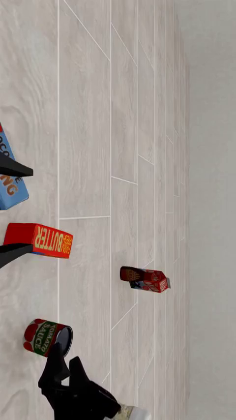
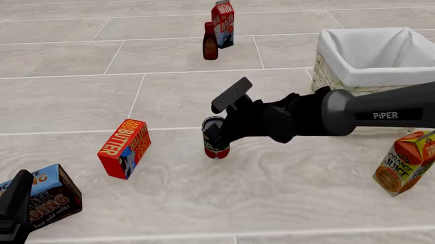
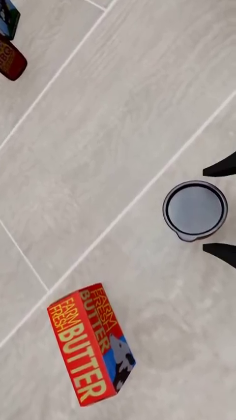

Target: Pick the tomato sauce and place it in the basket.

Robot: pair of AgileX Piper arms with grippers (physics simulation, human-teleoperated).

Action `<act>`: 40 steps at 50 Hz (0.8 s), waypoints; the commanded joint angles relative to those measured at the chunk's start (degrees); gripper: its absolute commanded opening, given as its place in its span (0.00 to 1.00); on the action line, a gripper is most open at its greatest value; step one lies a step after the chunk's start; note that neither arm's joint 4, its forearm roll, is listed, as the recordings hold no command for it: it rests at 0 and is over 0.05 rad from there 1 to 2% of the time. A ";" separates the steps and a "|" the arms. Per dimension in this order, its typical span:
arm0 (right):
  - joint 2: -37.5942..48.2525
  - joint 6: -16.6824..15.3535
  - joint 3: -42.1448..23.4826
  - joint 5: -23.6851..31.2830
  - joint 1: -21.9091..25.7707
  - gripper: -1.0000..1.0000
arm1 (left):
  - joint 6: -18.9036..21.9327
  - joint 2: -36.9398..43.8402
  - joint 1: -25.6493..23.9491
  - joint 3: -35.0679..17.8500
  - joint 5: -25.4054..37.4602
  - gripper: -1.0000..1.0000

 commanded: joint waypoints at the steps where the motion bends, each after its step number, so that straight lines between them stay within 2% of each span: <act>1: 1.04 0.18 -0.59 -0.11 -0.40 1.00 | 0.00 0.00 0.00 0.00 0.00 1.00; 40: 3.22 1.20 -1.52 -0.36 -0.32 1.00 | 0.00 0.00 0.00 0.00 0.00 1.00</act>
